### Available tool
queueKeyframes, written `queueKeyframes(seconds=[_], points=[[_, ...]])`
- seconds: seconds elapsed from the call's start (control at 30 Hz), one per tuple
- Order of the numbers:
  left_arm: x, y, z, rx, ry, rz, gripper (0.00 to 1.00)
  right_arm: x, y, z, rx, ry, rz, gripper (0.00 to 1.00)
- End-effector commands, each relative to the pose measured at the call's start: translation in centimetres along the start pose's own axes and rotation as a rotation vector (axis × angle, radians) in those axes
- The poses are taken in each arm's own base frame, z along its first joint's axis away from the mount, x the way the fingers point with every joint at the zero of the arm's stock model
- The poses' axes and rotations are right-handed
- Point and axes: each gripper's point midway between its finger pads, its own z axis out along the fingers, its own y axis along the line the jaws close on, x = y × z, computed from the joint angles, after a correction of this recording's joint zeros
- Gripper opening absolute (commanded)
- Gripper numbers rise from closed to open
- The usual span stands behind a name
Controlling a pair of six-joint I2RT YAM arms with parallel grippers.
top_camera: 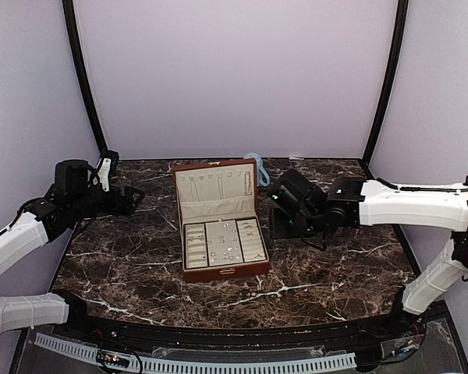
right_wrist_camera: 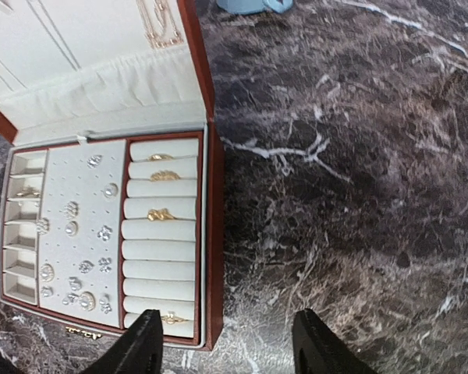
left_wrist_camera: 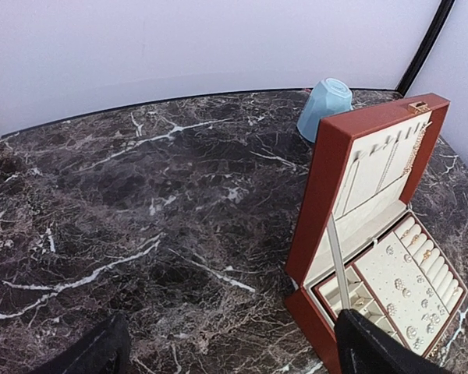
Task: Organize the mixed jewelry
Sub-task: Close the box lid at the center of the board.
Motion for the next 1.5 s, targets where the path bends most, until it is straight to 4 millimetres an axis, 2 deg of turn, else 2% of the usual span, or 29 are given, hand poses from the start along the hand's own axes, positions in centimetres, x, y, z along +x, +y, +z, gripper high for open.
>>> queueKeyframes(seconds=[0.0,0.1,0.13,0.17,0.23,0.27,0.3,0.33,0.37,0.4,0.53,0.7,0.73,0.83,0.97,1.1,1.23,1.37,1.47], points=[[-0.6,-0.8,0.5,0.050,0.002,-0.072,0.94,-4.0,-0.4,-1.5,-0.188,-0.112,0.037,0.73],[-1.1,-1.8,1.2,0.110,0.012,-0.140,0.95,-6.2,-1.5,-2.6,-0.294,-0.171,0.063,0.87],[-2.1,-2.0,1.1,0.124,-0.011,-0.170,0.95,-7.1,-1.8,-2.9,-0.328,-0.193,0.068,0.96],[-2.4,-2.3,1.3,0.138,-0.014,-0.185,0.95,-7.9,-2.0,-3.1,-0.367,-0.210,0.067,0.98],[-4.0,-2.7,1.3,0.163,-0.045,-0.214,0.96,-9.8,-2.4,-3.3,-0.424,-0.236,0.072,0.98],[-5.4,-3.1,1.1,0.185,-0.073,-0.223,0.98,-10.1,-2.1,-3.3,-0.460,-0.230,0.061,0.98],[-5.8,-3.2,1.4,0.194,-0.076,-0.228,0.98,-10.8,-2.4,-3.1,-0.471,-0.229,0.065,0.98],[-7.1,-3.5,1.1,0.218,-0.095,-0.236,0.99,-11.4,-2.5,-2.8,-0.482,-0.224,0.067,0.98],[-7.3,-3.5,1.6,0.228,-0.086,-0.247,0.99,-12.1,-2.4,-2.7,-0.497,-0.225,0.068,0.98],[-8.5,-3.7,1.4,0.259,-0.099,-0.263,0.99,-12.6,-2.3,-2.4,-0.512,-0.225,0.070,0.99],[-10.0,-4.4,3.3,0.351,-0.088,-0.298,0.99,-15.1,-1.3,-1.6,-0.619,-0.240,0.067,0.98],[-11.6,-5.7,4.9,0.457,-0.096,-0.278,0.98,-17.7,1.5,-0.4,-0.766,-0.222,0.028,0.97],[-11.2,-6.1,5.6,0.487,-0.071,-0.279,0.97,-18.4,2.1,-0.3,-0.789,-0.227,0.011,0.97],[-11.6,-7.3,6.0,0.573,-0.056,-0.243,0.95,-19.6,3.6,0.9,-0.849,-0.218,-0.021,0.97],[-10.7,-7.4,7.9,0.600,-0.007,-0.197,0.95,-20.9,5.3,2.0,-0.937,-0.208,-0.065,0.97],[-10.1,-7.7,9.5,0.629,0.036,-0.171,0.95,-21.4,6.6,3.6,-0.991,-0.177,-0.104,0.97],[-9.5,-8.4,10.5,0.675,0.074,-0.146,0.94,-21.2,7.6,3.6,-1.058,-0.140,-0.146,0.97],[-8.1,-10.9,9.7,0.783,0.138,-0.075,0.94,-20.2,7.7,3.1,-1.083,-0.099,-0.184,0.96],[-7.0,-12.6,8.3,0.840,0.158,-0.004,0.94,-19.0,7.5,1.9,-1.097,-0.073,-0.213,0.93]])
